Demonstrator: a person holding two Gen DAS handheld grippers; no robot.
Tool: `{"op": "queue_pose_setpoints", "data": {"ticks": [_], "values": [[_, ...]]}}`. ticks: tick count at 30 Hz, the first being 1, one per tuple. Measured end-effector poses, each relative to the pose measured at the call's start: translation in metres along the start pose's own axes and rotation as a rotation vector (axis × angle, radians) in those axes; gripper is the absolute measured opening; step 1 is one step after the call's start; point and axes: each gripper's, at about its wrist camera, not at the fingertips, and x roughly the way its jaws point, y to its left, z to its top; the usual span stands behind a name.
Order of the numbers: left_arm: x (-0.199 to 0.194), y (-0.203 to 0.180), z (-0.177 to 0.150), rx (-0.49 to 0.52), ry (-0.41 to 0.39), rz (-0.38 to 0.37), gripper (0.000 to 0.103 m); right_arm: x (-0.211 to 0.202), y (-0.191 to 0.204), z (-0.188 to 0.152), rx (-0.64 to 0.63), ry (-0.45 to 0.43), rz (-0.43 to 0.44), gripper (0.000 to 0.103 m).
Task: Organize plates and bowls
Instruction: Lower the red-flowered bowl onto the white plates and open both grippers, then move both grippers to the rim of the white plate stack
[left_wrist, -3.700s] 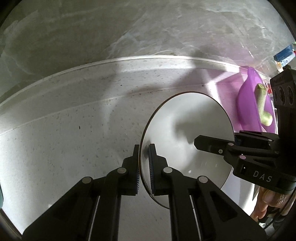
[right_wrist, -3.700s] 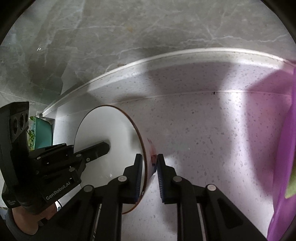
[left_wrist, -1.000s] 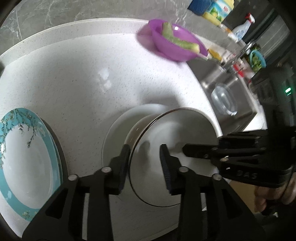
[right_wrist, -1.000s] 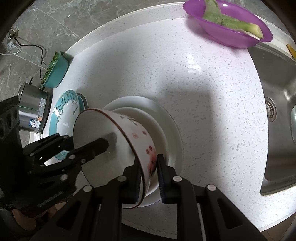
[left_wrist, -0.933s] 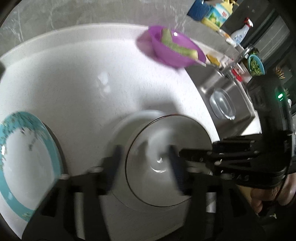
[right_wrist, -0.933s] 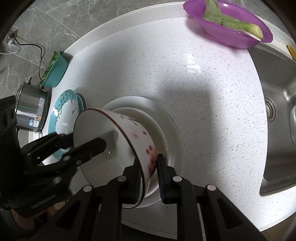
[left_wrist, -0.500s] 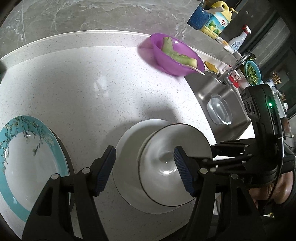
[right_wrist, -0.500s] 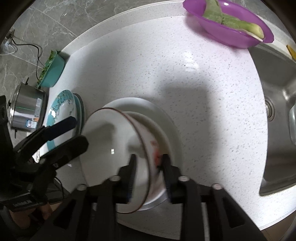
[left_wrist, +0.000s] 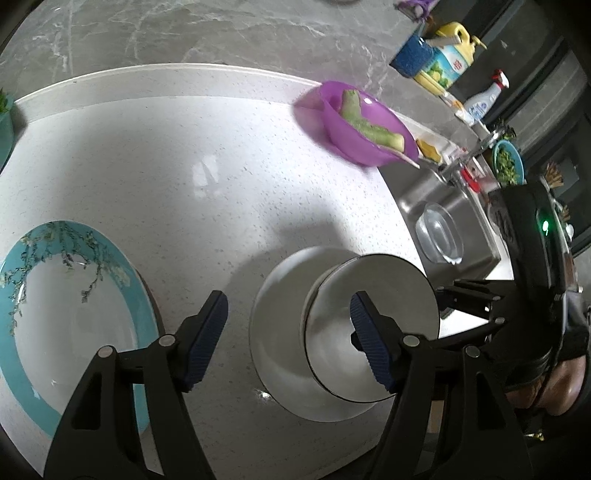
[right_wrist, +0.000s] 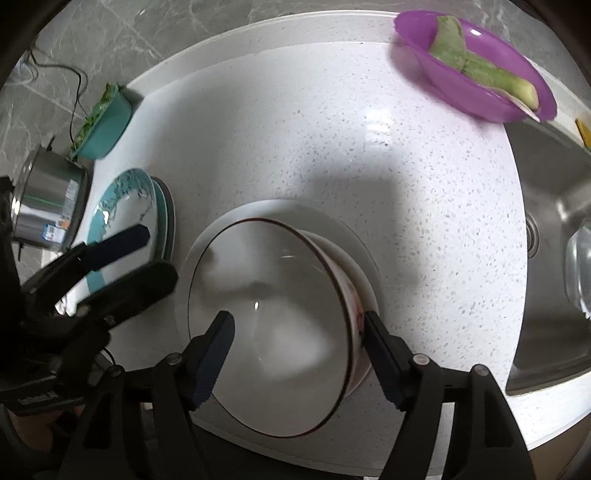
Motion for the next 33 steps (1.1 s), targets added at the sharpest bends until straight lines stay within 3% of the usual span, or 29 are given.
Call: {"op": "queue_pose_setpoints", "data": {"ticks": [9,14,19,22,25,26,28,30,33], "values": [[-0.005,0.016,-0.006,-0.060,-0.010,0.000,0.067,0.005,0.025,-0.003,-0.128,-0.005,-0.153,0.074],[-0.008,0.022,-0.010,-0.077,-0.016,-0.002,0.067,-0.004,0.037,-0.002,-0.216,-0.056,-0.243,0.082],[-0.013,0.020,-0.014,-0.061,-0.010,-0.024,0.067,-0.021,0.027,0.004,-0.160,-0.080,-0.131,0.083],[-0.016,0.019,-0.020,-0.042,0.003,-0.031,0.067,-0.055,-0.003,0.007,-0.075,-0.141,-0.012,0.083],[-0.016,0.021,-0.028,-0.014,0.039,0.019,0.067,-0.079,-0.052,0.001,0.021,-0.196,0.064,0.082],[-0.017,0.022,-0.031,0.004,0.054,0.044,0.067,-0.080,-0.077,-0.004,0.074,-0.198,0.096,0.080],[-0.018,0.022,-0.036,0.037,0.072,0.083,0.067,-0.072,-0.104,-0.015,0.132,-0.173,0.113,0.063],[-0.017,0.021,-0.041,0.061,0.087,0.125,0.067,-0.060,-0.116,-0.023,0.151,-0.148,0.131,0.055],[-0.006,0.021,-0.046,0.056,0.122,0.157,0.067,-0.033,-0.123,-0.038,0.154,-0.082,0.165,0.053]]}}
